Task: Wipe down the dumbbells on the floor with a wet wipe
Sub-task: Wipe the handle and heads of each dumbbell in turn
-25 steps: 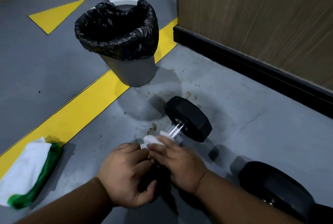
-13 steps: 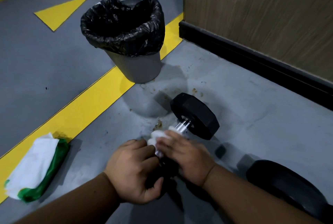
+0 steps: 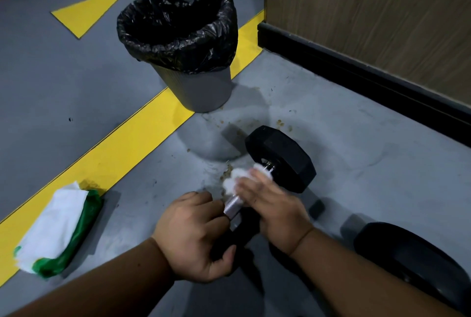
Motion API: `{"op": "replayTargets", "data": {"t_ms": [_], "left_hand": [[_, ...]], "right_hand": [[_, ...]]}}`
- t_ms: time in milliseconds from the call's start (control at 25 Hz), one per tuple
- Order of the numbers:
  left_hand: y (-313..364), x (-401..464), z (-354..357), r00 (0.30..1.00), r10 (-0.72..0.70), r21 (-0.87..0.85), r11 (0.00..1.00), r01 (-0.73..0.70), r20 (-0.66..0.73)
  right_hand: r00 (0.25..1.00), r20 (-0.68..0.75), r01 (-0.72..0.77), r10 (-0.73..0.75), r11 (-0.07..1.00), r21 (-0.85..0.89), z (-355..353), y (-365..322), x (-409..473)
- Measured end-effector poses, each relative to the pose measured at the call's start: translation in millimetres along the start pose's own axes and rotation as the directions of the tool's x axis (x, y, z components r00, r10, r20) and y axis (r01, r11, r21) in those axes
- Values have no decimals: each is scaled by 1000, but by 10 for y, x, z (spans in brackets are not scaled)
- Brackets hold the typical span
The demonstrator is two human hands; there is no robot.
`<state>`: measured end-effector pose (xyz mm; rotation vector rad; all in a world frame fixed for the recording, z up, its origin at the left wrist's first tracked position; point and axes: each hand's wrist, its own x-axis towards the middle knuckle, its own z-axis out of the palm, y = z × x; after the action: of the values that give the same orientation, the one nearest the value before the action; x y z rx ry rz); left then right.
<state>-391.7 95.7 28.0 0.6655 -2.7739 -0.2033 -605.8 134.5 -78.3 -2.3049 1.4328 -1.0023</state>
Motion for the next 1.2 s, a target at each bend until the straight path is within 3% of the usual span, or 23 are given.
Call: {"op": "replayTargets", "data": {"t_ms": [80, 120, 320, 400, 560, 640, 760, 880, 1080, 1200], "left_hand": [[-2, -4, 0, 1000, -7, 0, 1000, 7, 4], [-1, -1, 1, 1000, -9, -3, 1000, 9, 3], [10, 14, -7, 1000, -5, -7, 1000, 5, 10], [12, 14, -8, 1000, -5, -3, 1000, 6, 21], [-5, 12, -3, 999, -26, 0, 1000, 26, 30], [7, 6, 4, 999, -29, 2, 1000, 29, 35], [27, 15, -2, 999, -22, 7, 1000, 22, 44], [37, 18, -18, 999, -29, 22, 999, 28, 45], [51, 15, -11, 998, -45, 39, 998, 43, 46], [77, 24, -7, 998, -38, 44, 998, 36, 46]], "right_hand": [[976, -111, -184, 186, 983, 25, -5, 15, 26], [971, -136, -197, 197, 980, 18, 43, -50, 6], [994, 75, 67, -75, 992, 103, 248, -290, -146], [987, 88, 132, -134, 991, 32, 131, -166, -64], [990, -104, -102, 99, 995, -18, 42, 15, 41], [981, -86, -167, 171, 985, 51, 218, -126, -41], [994, 71, -98, 89, 986, 135, 386, -288, -158], [995, 74, 61, -63, 998, 29, 185, -150, -66], [972, -143, -193, 187, 981, -29, 46, -48, 46], [995, -19, -95, 95, 995, 10, 226, -313, -100]]}}
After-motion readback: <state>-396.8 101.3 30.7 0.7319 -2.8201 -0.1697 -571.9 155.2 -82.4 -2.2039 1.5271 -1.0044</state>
